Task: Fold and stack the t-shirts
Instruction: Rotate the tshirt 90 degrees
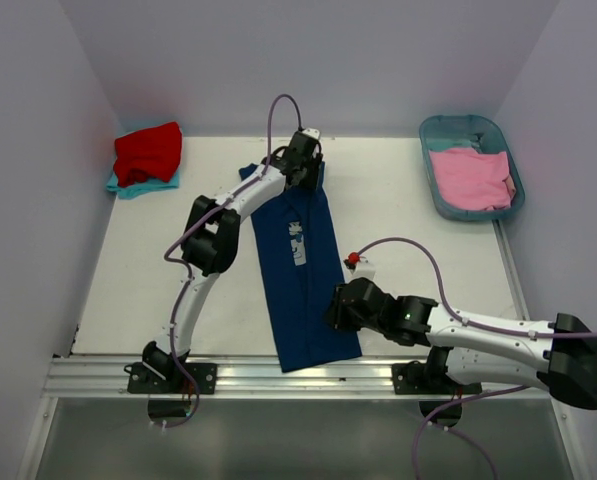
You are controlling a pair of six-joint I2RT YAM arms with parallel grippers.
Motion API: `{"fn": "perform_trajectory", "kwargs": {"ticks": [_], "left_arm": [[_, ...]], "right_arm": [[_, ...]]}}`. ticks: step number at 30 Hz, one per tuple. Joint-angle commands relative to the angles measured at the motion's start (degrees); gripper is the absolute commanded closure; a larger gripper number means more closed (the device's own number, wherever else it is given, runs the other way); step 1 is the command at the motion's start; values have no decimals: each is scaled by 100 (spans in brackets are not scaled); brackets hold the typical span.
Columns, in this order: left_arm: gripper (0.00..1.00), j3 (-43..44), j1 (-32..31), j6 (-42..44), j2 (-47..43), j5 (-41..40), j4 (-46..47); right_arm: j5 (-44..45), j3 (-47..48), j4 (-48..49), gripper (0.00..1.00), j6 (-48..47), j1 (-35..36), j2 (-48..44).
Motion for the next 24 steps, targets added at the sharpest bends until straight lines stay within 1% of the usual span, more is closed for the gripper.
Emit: {"fn": "perform_trajectory", "kwargs": {"ticks": [1,5,12,13,14,16,17,19,20,22,24], "left_arm": [[43,-20,26,273,-39,35,452],[48,77,26,335,180,44,470],[48,24,26,370,330,105,523],[49,16,26,371,339,105,523],[52,-2,26,379,331,114,532],[62,-72,26,388,304,158,567],[72,-107,26,388,252,149,610],[80,-204,26,388,199,149,663],[82,-222,26,397,164,114,672],[82,-239,26,432,128,70,672],[76,-274,26,458,58,-26,672]], "right_arm": [[57,-31,89,73,18,2,-135],[48,4,54,78,9,2,-135],[162,-22,-78,83,27,2,-293],[162,-31,-87,85,44,2,-310],[188,-31,-104,86,36,2,-345],[180,-49,-113,88,44,2,-355],[197,-49,-122,89,44,2,-363],[206,-66,-131,91,53,2,-381],[206,-75,-131,91,53,2,-390],[206,-75,-122,91,53,2,-398],[206,-75,-122,92,53,2,-399]]}}
